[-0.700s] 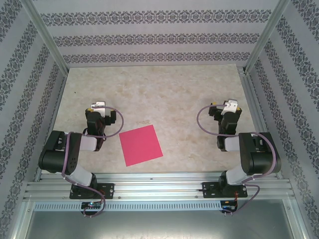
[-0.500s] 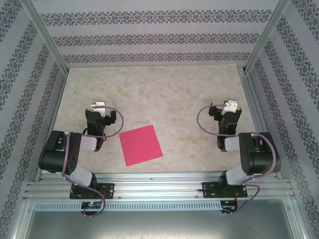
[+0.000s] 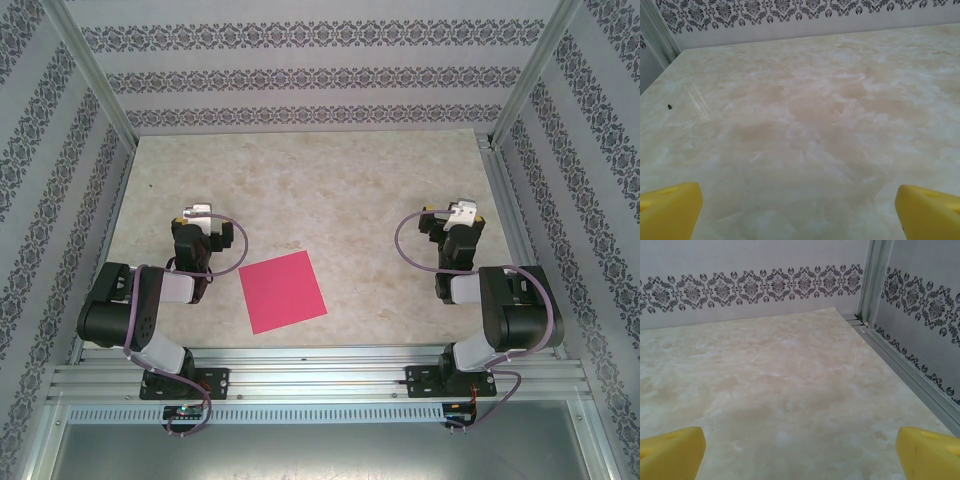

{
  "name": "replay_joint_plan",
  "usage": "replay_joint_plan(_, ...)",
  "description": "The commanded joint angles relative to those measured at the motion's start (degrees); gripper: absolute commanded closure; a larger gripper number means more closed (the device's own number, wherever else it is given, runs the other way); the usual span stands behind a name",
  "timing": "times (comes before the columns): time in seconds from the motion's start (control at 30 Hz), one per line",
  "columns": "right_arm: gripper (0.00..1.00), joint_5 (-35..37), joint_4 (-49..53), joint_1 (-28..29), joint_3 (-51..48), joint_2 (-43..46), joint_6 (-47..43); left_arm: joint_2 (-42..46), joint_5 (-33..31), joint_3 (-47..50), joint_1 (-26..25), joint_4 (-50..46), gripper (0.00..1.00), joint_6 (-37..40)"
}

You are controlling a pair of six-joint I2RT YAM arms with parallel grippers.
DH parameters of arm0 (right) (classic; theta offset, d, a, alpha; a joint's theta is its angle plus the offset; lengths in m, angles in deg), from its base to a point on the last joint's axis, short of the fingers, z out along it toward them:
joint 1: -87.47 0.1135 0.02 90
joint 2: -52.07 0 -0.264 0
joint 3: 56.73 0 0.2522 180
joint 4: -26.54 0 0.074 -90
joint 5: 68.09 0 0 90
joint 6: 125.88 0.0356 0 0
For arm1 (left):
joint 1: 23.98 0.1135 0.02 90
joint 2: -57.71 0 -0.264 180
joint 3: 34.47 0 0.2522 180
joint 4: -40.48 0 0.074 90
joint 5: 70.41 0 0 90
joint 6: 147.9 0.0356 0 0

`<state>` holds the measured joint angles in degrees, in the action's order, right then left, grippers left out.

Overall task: Fold a paper plane with a square sheet of paper (fold left side to right side)
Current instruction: Pick up the square sheet of paper from the center of the table.

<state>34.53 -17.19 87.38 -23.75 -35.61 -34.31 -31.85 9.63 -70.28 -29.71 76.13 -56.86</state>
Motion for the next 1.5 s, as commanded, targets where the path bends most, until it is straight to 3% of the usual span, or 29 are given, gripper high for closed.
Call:
replay_joint_plan(0.0,0.02,0.65,-1.83,0.28,-0.51,-0.37,0.47,2.56,1.21,-1.0,0.55,-2.38,0.0,0.02)
replay_joint_plan(0.13,0.02,-2.13,3.03,0.43,1.68,1.61,-0.46,17.19,-0.61,-7.72,0.42,-27.27,0.0,-4.8)
replay_joint_plan(0.23,0.02,1.12,13.34,1.7,3.93,7.83,-0.73,25.64,1.61,-12.92,0.38,-42.59,0.0,-13.22)
replay_joint_plan(0.43,0.02,5.6,43.05,7.53,10.53,23.06,6.89,29.38,19.96,-19.67,-0.33,-62.26,0.0,-25.31)
replay_joint_plan(0.57,0.02,-0.34,57.27,12.61,15.43,27.25,18.33,27.4,34.04,-17.8,-3.17,-65.17,0.04,-30.37)
replay_joint_plan(0.63,0.02,-2.05,61.04,16.61,16.64,26.73,24.53,26.06,38.05,-16.01,-5.63,-65.49,0.06,-32.71)
replay_joint_plan(0.8,0.02,0.91,67.0,34.23,22.96,16.91,33.51,24.0,37.12,-12.34,-13.98,-68.95,0.11,-36.07)
replay_joint_plan(0.93,0.03,3.68,75.94,44.18,33.48,3.95,35.51,23.42,36.46,-9.04,-15.66,-70.89,0.16,-37.91)
replay_joint_plan(1.23,0.09,-0.17,83.2,49.76,49.82,-16.02,38.52,23.41,40.85,-3.79,-17.51,-68.49,0.18,-39.68)
replay_joint_plan(1.47,0.1,-4.04,85.53,51.94,55.18,-23.67,40.51,22.97,40.37,-2.26,-18.0,-67.31,0.18,-40.4)
